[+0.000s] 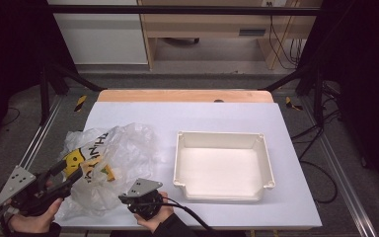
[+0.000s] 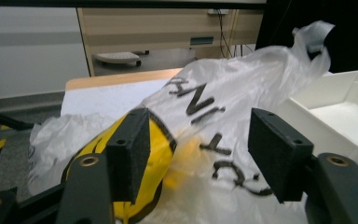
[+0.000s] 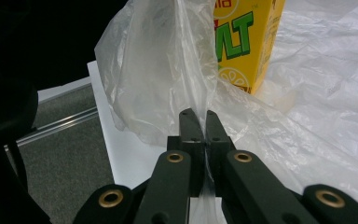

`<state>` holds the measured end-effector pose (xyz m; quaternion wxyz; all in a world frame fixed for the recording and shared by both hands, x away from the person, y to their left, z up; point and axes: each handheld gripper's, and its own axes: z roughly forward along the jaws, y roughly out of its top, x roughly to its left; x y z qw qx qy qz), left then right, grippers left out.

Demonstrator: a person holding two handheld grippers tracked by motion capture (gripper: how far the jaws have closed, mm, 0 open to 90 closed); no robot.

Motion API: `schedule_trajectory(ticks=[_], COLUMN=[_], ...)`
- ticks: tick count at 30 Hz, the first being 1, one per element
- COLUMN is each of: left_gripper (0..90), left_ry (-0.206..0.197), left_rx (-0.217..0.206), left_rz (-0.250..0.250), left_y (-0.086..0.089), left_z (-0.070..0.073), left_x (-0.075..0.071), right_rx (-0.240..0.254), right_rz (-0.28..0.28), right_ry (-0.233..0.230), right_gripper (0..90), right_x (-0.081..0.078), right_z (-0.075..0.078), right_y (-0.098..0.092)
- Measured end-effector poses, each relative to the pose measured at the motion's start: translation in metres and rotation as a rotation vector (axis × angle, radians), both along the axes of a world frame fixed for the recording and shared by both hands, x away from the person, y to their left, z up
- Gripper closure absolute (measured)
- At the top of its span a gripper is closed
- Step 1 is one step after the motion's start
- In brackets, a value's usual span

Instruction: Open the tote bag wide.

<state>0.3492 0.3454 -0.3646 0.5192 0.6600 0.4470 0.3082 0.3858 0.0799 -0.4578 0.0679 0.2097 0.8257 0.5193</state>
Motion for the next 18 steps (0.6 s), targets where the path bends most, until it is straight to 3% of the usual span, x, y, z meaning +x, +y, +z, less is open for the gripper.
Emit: schedule_trajectory(ticks=[10,15,17,18], left_gripper=[29.9,30.1,33.5,36.4], left_ry=[-0.03,0.014,0.055,0.055], left_rx=[0.047,0.087,0.122,0.122], left_rz=[-0.052,-0.073,-0.06,-0.06], left_y=[-0.027,-0.04,-0.047,-0.047], left_z=[0.015,0.014,0.011,0.011], left_x=[0.005,0.014,0.022,0.022], right_rx=[0.005,0.005,0.003,0.004], right_rz=[-0.001,0.007,0.014,0.016], right_ry=[0.001,-0.01,-0.013,-0.014], right_gripper=[89.9,89.9,89.9,89.9], right_x=[0.0,-0.001,-0.002,-0.002], right_z=[0.001,0.004,0.005,0.005], right_y=[0.002,0.006,0.007,0.008])
